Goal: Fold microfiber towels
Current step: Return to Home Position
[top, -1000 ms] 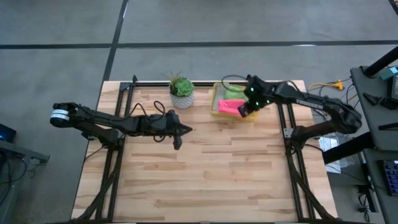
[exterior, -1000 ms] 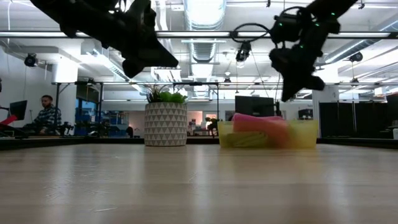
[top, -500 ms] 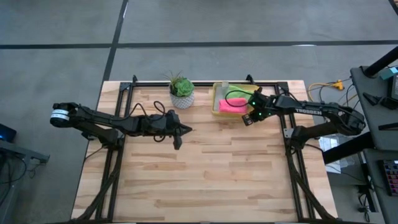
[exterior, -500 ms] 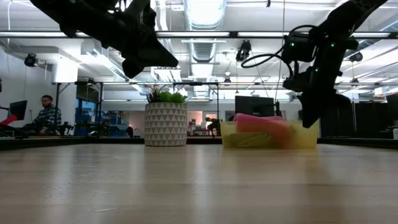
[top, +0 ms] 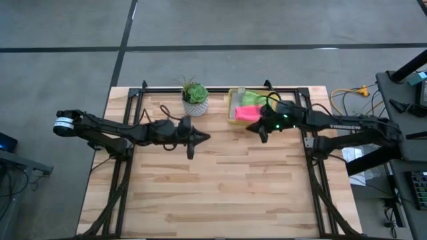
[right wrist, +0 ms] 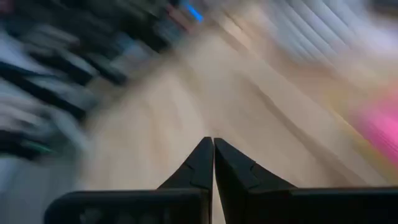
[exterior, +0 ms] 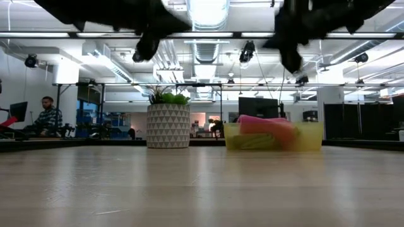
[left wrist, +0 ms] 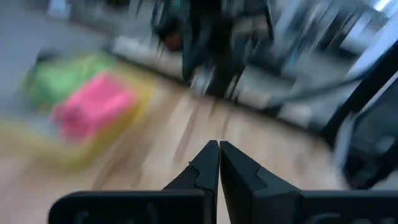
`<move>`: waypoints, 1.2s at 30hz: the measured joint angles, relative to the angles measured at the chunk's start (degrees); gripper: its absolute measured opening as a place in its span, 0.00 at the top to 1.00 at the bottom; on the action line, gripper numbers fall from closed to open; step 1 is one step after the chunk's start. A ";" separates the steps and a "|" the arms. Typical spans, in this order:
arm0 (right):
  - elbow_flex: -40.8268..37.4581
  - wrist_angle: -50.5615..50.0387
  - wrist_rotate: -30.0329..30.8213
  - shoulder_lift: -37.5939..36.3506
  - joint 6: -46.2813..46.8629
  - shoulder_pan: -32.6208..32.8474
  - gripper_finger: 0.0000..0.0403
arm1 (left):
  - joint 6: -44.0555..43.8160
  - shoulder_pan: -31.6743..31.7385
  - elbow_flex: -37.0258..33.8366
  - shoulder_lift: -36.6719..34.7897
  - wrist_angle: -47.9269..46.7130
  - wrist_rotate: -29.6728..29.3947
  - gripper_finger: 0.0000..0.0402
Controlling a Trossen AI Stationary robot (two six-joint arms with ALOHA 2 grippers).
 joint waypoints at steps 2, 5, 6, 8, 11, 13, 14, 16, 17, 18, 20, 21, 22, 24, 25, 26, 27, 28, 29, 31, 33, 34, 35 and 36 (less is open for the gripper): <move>-0.69 13.48 0.48 -0.73 1.35 4.46 0.98 | 0.05 -0.02 0.20 0.00 8.33 0.05 1.00; -0.92 37.95 0.76 -0.23 -1.87 9.00 0.98 | 0.06 0.07 0.18 -0.02 23.81 0.05 1.00; -0.62 45.37 1.19 0.15 -3.25 9.77 0.98 | 0.08 0.20 0.21 -0.11 29.06 0.07 1.00; 0.85 55.23 3.56 0.39 -3.17 9.87 0.98 | 0.04 0.72 0.77 -0.59 37.38 0.22 1.00; 4.11 59.48 5.17 -1.87 -4.31 9.23 0.96 | 0.07 1.19 1.65 -4.21 42.89 0.23 1.00; 6.28 59.48 5.17 -5.05 -8.45 9.33 0.94 | 0.35 1.36 2.45 -8.44 43.36 0.23 1.00; 7.00 59.68 5.14 -6.79 -10.18 9.35 0.93 | 0.90 1.44 2.72 -10.99 43.29 0.24 1.00; 7.61 59.56 6.40 -10.48 -12.54 9.38 0.91 | 3.04 1.44 3.22 -16.08 41.39 0.23 1.00; 7.63 59.29 7.84 -12.35 -13.74 9.35 0.90 | 4.03 1.44 3.26 -18.96 39.53 0.21 1.00; 7.57 58.50 9.51 -14.37 -14.95 9.34 0.88 | 4.99 1.44 3.32 -21.91 37.03 0.21 1.00; 7.45 53.80 13.22 -19.04 -17.87 9.30 0.86 | 7.12 1.44 3.64 -27.78 30.81 0.14 1.00; 7.45 50.83 15.06 -21.55 -19.19 9.34 0.85 | 7.88 1.41 3.82 -30.69 26.79 -0.20 1.00; 7.43 47.74 16.79 -24.25 -20.38 9.46 0.84 | 8.53 1.42 4.07 -33.01 23.15 -0.57 1.00; 7.39 44.64 19.67 -29.20 -22.56 10.19 0.82 | 9.40 1.40 4.31 -36.30 16.42 -1.76 1.00; 7.35 44.18 21.13 -31.44 -24.11 10.74 0.82 | 9.70 1.29 4.31 -38.06 14.17 -2.13 1.00; 7.34 43.98 22.50 -33.64 -25.96 11.36 0.81 | 9.79 1.09 4.29 -40.09 12.86 -2.27 1.00; 7.34 43.28 23.89 -35.92 -27.64 11.98 0.81 | 10.43 0.87 4.04 -41.89 12.23 -2.55 1.00; 7.34 42.05 25.64 -37.96 -28.96 12.55 0.80 | 11.39 0.65 3.76 -43.29 11.44 -3.42 1.00; 7.34 39.87 27.01 -39.96 -29.93 12.91 0.80 | 12.54 0.50 3.62 -44.34 10.24 -4.67 1.00; 7.25 33.27 29.62 -43.80 -30.47 13.16 0.80 | 14.01 0.38 2.68 -46.22 5.78 -6.80 1.00; 6.89 27.54 30.65 -46.90 -28.63 13.14 0.80 | 14.15 0.37 1.88 -47.45 3.01 -8.52 1.00; 6.40 26.05 30.67 -48.26 -27.18 13.09 0.80 | 14.07 0.37 1.25 -48.40 1.57 -9.58 1.00; 5.83 25.51 30.65 -49.42 -25.73 13.08 0.80 | 14.02 0.35 0.45 -49.32 1.02 -10.22 1.00; 5.05 25.08 30.59 -50.59 -24.27 13.08 0.80 | 13.62 0.33 -0.64 -50.19 1.58 -10.60 1.00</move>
